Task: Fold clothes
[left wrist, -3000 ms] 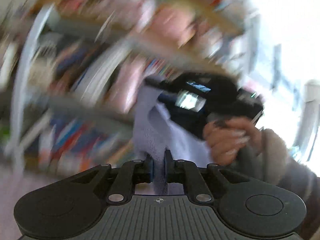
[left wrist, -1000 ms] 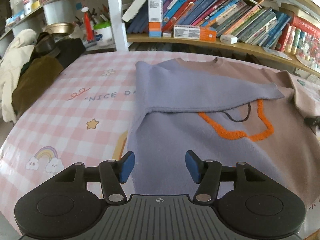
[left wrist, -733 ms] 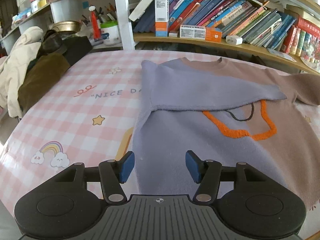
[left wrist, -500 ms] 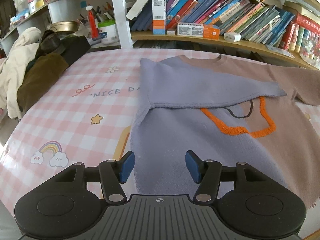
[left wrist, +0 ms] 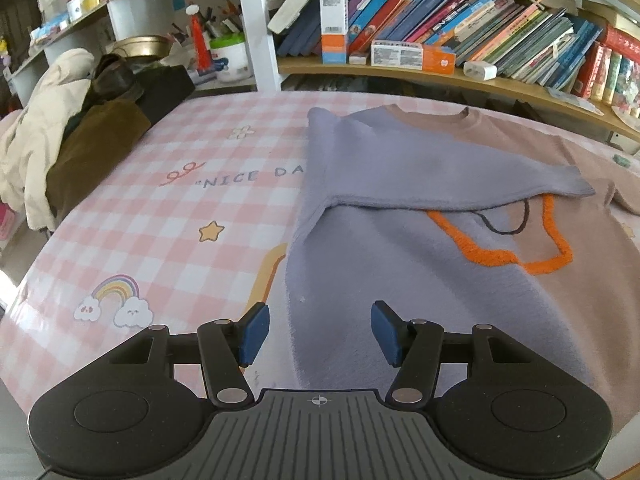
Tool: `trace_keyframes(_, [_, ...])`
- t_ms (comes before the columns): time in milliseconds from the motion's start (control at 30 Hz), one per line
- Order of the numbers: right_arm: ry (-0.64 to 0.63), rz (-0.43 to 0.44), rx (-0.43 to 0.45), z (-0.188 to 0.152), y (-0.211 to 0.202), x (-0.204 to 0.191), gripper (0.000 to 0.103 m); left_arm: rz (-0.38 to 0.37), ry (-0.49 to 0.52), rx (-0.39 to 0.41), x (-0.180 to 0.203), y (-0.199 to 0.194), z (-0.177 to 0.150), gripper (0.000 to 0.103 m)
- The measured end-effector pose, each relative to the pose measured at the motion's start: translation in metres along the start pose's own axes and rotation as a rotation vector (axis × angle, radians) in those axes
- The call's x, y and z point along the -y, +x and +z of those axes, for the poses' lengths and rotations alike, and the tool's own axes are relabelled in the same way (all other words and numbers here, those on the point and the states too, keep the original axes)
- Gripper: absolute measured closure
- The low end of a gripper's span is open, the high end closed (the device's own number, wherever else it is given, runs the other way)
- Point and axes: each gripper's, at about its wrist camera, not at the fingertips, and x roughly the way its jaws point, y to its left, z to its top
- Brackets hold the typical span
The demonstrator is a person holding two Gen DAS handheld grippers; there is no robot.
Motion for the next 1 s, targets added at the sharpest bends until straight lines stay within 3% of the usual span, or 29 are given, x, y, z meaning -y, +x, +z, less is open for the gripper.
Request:
trace_keyframes(100, [-0.014, 0.185, -0.064, -0.022, -0.020, -0.024, 0.040, -0.002, -0.025, -0.007, -0.006, 0.003, 0.000, 0.046])
trace_keyframes(200, [-0.079, 0.320, -0.120, -0.046, -0.041, -0.052, 0.052, -0.003, -0.039, -0.015, -0.012, 0.006, 0.000, 0.046])
trace_keyframes(367, [-0.164, 0.443, -0.195, -0.079, -0.068, -0.088, 0.059, -0.019, -0.039, -0.023, -0.017, 0.016, 0.001, 0.047])
trace_keyframes(467, [-0.197, 0.412, -0.230, -0.094, -0.072, -0.099, 0.066, -0.043, -0.056, -0.034, -0.023, 0.026, 0.001, 0.056])
trace_keyframes(533, [-0.187, 0.379, -0.233, -0.101, -0.076, -0.100, 0.068, -0.083, -0.070, -0.045, -0.027, 0.033, 0.002, 0.077])
trace_keyframes(633, [-0.168, 0.356, -0.235, -0.107, -0.083, -0.102, 0.084, -0.145, -0.060, -0.039, -0.031, 0.041, 0.007, 0.092])
trace_keyframes(733, [-0.160, 0.347, -0.242, -0.114, -0.095, -0.108, 0.091, -0.159, -0.028, -0.035, -0.032, 0.048, 0.015, 0.097])
trace_keyframes(1000, [-0.106, 0.323, -0.257, -0.131, -0.120, -0.131, 0.091, -0.166, 0.050, -0.032, -0.042, 0.075, 0.044, 0.097])
